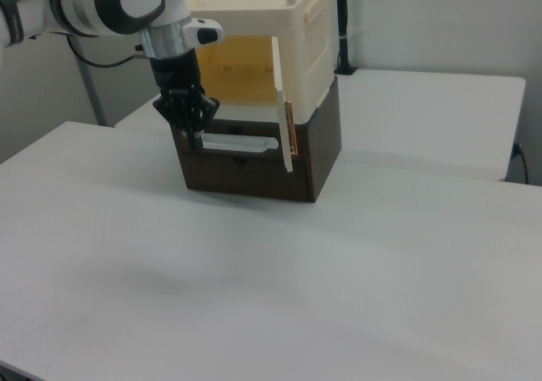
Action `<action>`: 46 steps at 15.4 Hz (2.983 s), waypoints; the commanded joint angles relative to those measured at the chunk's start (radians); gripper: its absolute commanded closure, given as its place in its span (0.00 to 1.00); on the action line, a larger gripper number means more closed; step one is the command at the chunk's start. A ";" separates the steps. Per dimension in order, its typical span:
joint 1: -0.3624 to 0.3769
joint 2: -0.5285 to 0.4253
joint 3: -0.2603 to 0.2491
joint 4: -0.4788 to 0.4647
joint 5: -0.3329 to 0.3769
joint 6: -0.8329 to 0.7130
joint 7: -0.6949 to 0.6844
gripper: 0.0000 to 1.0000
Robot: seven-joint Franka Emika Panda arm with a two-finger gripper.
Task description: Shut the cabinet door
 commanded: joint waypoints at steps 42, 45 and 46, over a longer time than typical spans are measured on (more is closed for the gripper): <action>-0.167 0.053 0.137 0.109 0.312 0.446 -0.035 0.99; -0.133 0.096 0.137 0.115 0.306 0.516 -0.012 0.99; -0.119 0.110 0.137 0.115 0.303 0.571 -0.012 0.99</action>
